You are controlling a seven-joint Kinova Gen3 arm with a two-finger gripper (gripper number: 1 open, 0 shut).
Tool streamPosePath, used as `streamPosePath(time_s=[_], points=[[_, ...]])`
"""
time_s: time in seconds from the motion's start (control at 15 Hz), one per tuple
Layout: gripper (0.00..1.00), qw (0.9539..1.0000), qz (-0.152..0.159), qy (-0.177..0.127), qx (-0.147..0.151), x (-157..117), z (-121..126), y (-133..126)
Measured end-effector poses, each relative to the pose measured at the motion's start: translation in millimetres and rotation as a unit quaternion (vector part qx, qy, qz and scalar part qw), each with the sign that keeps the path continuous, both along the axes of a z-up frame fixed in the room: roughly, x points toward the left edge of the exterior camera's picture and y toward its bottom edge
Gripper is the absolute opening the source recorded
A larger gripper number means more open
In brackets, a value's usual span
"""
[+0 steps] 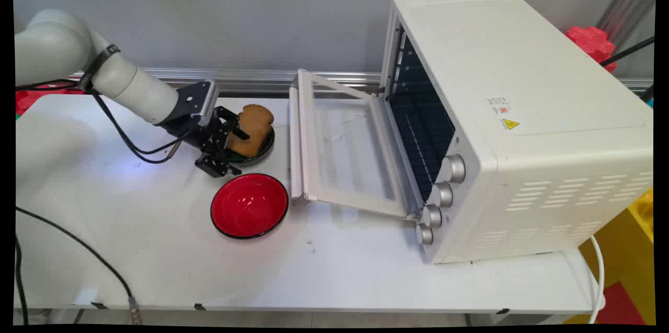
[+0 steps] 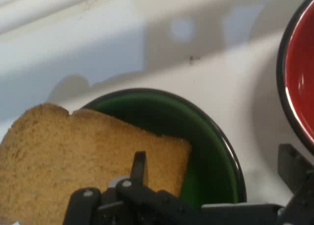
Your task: Close the oven
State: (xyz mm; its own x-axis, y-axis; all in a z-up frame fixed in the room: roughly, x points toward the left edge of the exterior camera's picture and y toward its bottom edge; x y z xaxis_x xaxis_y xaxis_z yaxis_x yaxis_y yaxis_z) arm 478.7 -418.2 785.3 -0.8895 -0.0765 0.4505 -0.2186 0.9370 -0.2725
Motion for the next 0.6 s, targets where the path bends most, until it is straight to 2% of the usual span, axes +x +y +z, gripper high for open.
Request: streamPosePath(time_s=[0.6], points=[[1.00, 0.9992, 0.015, 0.030, 0.023, -3.1, 40.8, -5.8]])
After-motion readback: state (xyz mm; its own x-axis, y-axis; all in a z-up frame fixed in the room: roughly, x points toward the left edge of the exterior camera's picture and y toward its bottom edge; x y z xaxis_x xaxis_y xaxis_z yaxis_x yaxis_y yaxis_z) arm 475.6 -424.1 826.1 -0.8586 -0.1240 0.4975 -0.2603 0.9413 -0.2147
